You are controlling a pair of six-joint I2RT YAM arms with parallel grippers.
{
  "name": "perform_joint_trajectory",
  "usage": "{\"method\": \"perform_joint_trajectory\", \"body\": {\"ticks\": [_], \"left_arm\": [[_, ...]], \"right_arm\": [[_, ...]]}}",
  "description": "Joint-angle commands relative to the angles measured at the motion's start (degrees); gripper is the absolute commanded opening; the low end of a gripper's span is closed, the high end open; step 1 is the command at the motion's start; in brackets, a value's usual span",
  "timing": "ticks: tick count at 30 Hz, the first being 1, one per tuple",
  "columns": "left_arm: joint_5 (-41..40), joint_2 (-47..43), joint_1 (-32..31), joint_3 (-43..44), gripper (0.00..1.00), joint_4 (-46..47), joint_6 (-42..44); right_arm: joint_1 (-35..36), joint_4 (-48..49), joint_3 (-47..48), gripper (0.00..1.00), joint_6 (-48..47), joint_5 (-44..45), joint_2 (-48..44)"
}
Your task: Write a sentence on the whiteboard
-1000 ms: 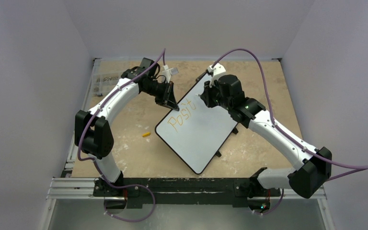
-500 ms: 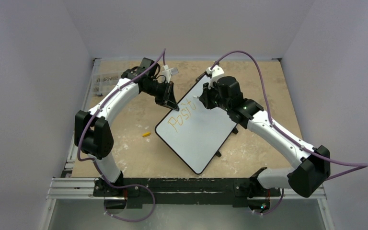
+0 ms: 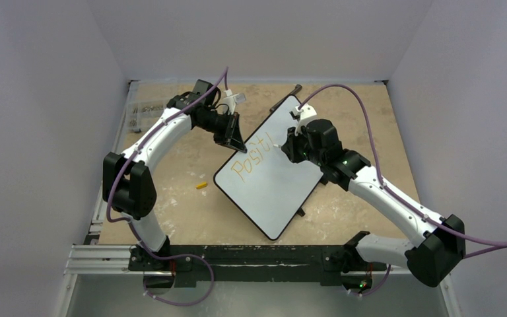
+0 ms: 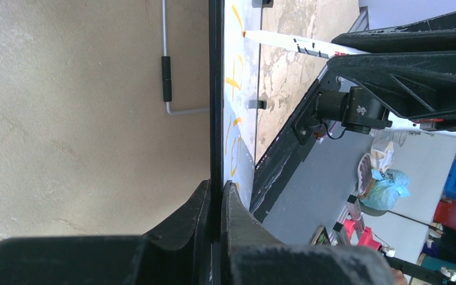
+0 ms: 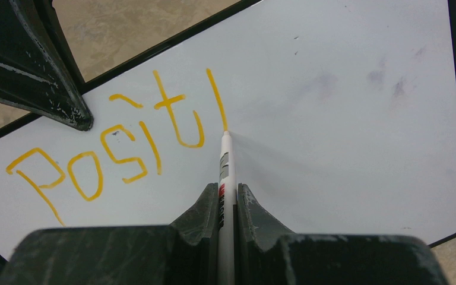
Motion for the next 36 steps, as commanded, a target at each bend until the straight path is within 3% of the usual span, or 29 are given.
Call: {"method": "perform_joint_trajectory", "body": {"ticks": [1,16,36], "left_arm": [[-1.3,-2.1,-1.6,-0.2,0.00,-0.6,1.1],[-1.4,-2.4,-1.6,-0.4,0.00,-0.7,1.1],[-1.6,-2.3,-1.6,-0.2,0.00,-0.7,1.3]], "right_arm": [[-0.2,-0.8,1.4,0.00,0.3,0.9,-1.2],[-0.2,1.4,14.0,0.00,-0.4,-3.0,6.0],[-0.2,2.2,9.8,0.00,-0.5,1.4,7.9]]}}
